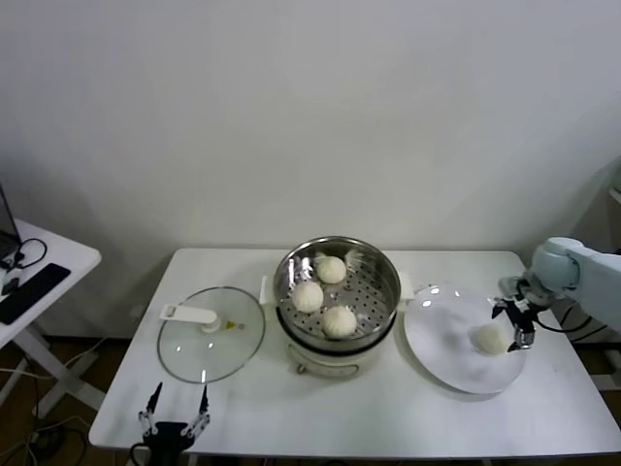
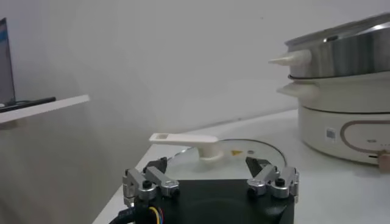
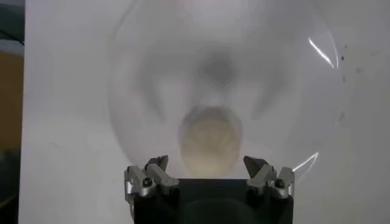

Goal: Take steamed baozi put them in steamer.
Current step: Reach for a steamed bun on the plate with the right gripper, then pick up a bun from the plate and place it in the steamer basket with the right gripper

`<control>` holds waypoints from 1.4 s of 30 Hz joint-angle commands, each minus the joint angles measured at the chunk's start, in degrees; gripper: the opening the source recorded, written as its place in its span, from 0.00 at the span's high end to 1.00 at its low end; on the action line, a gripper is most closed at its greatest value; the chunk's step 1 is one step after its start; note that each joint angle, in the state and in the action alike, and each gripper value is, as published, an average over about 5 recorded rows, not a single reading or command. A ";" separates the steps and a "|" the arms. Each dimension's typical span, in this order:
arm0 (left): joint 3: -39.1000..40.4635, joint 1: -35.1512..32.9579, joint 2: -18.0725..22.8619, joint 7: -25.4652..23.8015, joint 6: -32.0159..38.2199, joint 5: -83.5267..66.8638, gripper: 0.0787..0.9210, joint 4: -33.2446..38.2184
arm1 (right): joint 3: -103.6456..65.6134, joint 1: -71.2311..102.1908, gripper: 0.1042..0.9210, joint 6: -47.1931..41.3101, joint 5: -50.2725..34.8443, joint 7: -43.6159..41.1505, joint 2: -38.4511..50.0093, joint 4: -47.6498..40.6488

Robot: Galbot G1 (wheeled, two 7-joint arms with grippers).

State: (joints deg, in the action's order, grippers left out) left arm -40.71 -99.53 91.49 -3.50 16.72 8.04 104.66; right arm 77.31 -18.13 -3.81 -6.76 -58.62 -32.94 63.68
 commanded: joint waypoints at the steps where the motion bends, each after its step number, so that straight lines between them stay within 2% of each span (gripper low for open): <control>1: -0.11 -0.31 -0.15 0.16 0.19 0.13 0.12 0.03 | -7.81 8.15 0.12 0.93 3.25 0.72 -2.76 -5.98; 20: 0.12 -0.56 0.04 0.22 0.73 0.42 0.12 -0.08 | -9.98 9.83 0.13 2.47 5.57 0.42 -5.10 -7.92; 30: -0.15 -0.38 -0.13 0.30 0.80 0.16 0.12 -0.24 | -8.52 6.56 0.32 2.65 5.28 -0.12 -4.65 -6.70; 34: -0.17 -0.35 -0.18 0.30 0.78 0.13 0.12 -0.13 | -3.28 -0.12 0.37 2.51 2.83 -0.43 -3.12 -2.84; 42: -0.02 0.12 -0.32 0.27 0.58 0.06 0.12 -0.21 | 16.49 -25.98 0.37 -0.73 -8.21 -0.29 -1.24 12.18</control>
State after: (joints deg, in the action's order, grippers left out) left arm -40.83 -99.60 91.27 -3.20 17.46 8.15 104.46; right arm 74.92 -18.47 -2.19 -4.87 -58.88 -35.80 61.61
